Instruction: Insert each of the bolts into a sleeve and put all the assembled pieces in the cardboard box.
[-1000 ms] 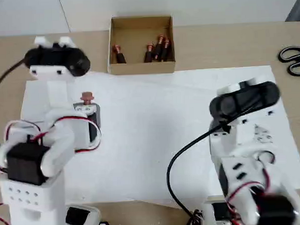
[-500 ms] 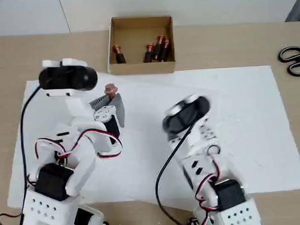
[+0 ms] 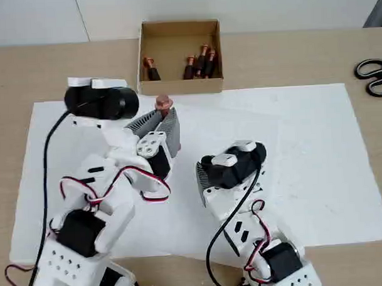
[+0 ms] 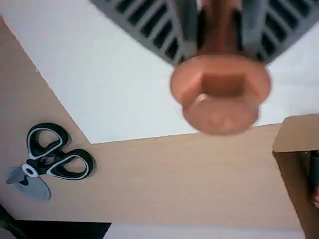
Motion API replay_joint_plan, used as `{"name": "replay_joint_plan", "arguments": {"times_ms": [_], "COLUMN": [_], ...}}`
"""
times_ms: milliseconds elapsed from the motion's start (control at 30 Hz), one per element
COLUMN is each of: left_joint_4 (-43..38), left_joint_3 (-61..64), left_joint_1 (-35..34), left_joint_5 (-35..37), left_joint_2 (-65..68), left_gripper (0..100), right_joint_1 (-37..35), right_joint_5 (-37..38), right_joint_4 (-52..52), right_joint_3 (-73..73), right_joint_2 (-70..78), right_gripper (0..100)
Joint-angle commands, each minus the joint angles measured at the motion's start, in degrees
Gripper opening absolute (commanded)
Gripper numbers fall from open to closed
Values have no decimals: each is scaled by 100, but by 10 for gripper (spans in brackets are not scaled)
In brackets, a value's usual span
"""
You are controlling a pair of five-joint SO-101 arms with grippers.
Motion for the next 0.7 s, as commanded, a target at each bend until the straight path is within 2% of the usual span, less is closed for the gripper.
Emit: {"name": "replay_joint_plan", "arguments": {"times_ms": [0,267,467,667], "left_joint_4": [-466,-1626,-1644,-1644], "left_joint_3": [198,1182,1253,1508], "left_joint_1": [53,325,475,651], "left_joint_5": [158,123,97,-273], "left_joint_2": [-123,-123,-97,-105], "left_gripper": [6,6,6,6], "right_joint_1": [31,-145,-382,-418], "right_joint_5": [-167,-141,-132,-132], "right_joint_4": [-163,-163,-163,-163], "right_joint_3": [185,202,211,211], "right_joint_2": [-338,-374,-374,-374], "right_gripper": [4,4,4,4]}}
